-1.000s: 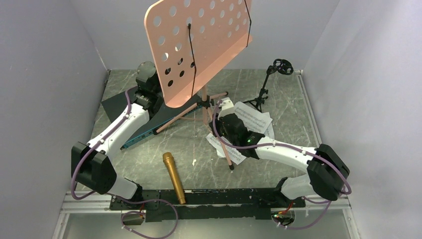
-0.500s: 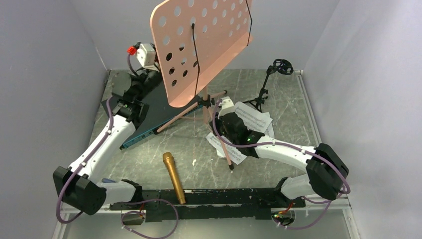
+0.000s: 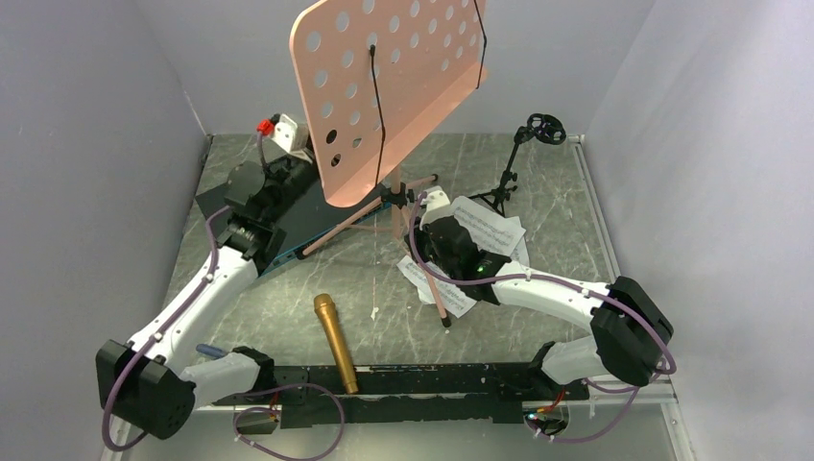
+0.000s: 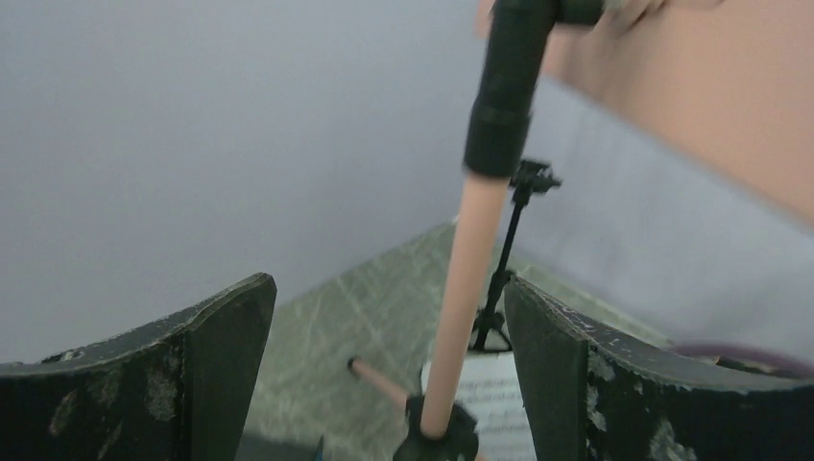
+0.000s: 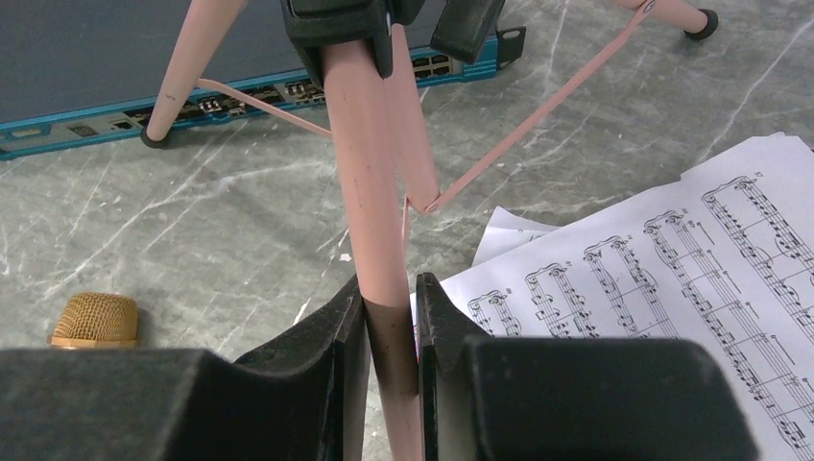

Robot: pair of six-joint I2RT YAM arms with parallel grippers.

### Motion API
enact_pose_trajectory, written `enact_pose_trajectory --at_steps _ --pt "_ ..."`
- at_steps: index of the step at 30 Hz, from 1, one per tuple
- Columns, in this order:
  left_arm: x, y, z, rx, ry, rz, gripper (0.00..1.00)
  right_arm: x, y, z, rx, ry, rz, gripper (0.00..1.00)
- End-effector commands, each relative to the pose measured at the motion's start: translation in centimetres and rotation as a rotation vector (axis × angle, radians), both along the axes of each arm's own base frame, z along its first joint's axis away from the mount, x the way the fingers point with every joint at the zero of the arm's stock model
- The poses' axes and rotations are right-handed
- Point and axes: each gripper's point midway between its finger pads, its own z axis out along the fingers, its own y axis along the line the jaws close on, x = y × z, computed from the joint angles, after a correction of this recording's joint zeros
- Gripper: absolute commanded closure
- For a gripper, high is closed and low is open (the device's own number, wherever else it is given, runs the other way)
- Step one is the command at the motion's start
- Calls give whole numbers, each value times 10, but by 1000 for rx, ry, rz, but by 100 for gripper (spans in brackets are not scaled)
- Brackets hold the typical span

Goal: Set up the instrument practice props

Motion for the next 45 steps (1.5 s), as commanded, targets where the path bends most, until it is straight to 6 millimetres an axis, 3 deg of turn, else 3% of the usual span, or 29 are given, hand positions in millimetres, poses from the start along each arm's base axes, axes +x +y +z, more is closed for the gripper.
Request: enact_pose_trajectory --at_steps 1,8,12,15,25,32,36,39,45 --pt "1 28 -29 46 66 154 7 -9 -37 -48 -162 124 -59 100" --pt "-8 44 -108 116 258 217 8 -13 -31 -44 -151 130 -15 100" --pt "-19 49 -141 99 338 220 7 -15 -28 -41 -139 127 10 88" --pt "-25 52 -153 77 365 219 7 -17 -25 -41 -139 133 30 79" --pt "-25 52 -162 71 389 223 7 -19 -22 -33 -124 121 46 51" --pt "-28 54 -162 47 405 227 6 -23 -24 -26 -99 97 59 19" --pt "-33 56 -159 48 409 228 6 -23 -25 -18 -87 91 46 6" --pt "-40 56 -154 55 416 210 7 -24 -23 -8 -61 82 55 1" --pt "-55 59 -138 73 475 198 7 -27 -17 10 -5 70 75 0"
